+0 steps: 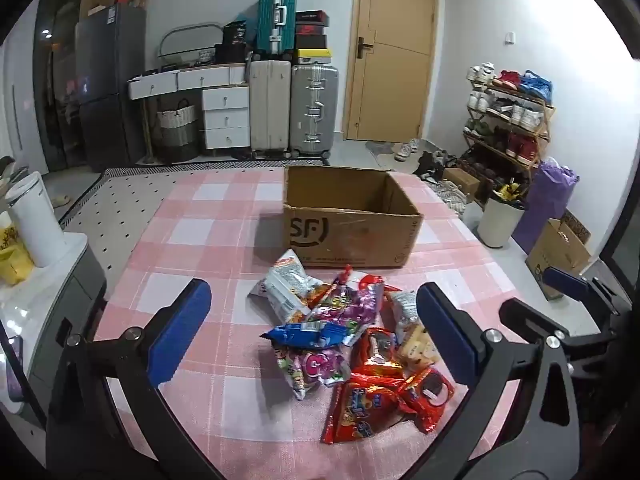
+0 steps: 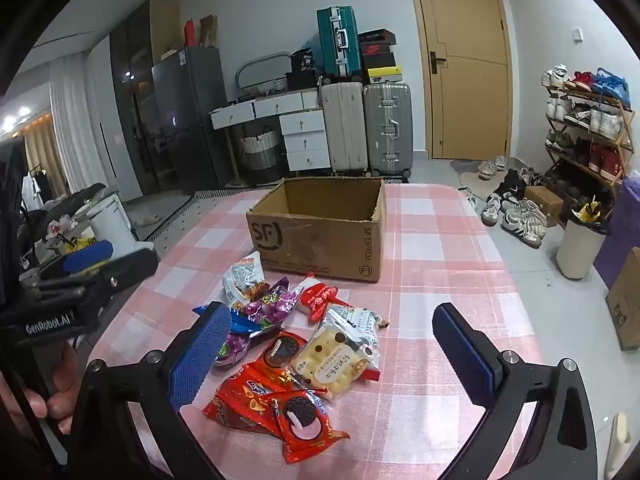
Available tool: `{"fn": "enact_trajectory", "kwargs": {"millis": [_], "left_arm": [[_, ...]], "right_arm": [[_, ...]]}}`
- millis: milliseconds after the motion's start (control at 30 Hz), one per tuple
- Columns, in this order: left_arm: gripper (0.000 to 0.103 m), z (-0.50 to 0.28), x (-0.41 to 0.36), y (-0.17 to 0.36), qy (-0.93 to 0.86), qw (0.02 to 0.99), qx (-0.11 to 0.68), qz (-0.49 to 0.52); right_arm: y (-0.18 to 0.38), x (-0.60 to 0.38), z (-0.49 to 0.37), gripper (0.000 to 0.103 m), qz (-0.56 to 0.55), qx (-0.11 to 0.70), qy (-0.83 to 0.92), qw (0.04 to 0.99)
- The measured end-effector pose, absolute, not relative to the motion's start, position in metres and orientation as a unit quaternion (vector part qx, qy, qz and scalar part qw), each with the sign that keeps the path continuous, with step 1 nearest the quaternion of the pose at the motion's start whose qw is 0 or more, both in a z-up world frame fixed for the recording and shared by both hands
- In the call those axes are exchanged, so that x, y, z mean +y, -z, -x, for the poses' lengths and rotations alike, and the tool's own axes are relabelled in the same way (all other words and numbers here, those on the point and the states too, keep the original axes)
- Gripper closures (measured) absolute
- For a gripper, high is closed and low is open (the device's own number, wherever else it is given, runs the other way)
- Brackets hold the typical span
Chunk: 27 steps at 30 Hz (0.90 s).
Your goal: Organize snacks
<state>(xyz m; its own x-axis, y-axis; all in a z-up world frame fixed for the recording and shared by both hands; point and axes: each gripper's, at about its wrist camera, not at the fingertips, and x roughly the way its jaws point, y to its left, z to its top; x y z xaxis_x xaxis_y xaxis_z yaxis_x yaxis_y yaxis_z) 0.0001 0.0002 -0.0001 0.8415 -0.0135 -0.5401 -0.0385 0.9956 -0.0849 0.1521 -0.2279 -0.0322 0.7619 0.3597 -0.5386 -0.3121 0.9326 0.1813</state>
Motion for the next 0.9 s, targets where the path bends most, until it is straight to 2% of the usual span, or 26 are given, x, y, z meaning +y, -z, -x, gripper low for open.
{"fn": "enact_trajectory", "kwargs": {"millis": [133,900], "left_arm": [[0.001,0.003,-0.005,0.0,-0.019,0.958,0.283,0.035],[0.001,0.003,-0.005,0.008,-0.007,0.953,0.302,0.04]], "right_arm": [[0.033,-0.228,-0.154,0.0,-0.049,0.315,-0.178,0.931],[0.027,-0.229,-0.141,0.0,-0.042,0.277,-0.178,0.943]]}}
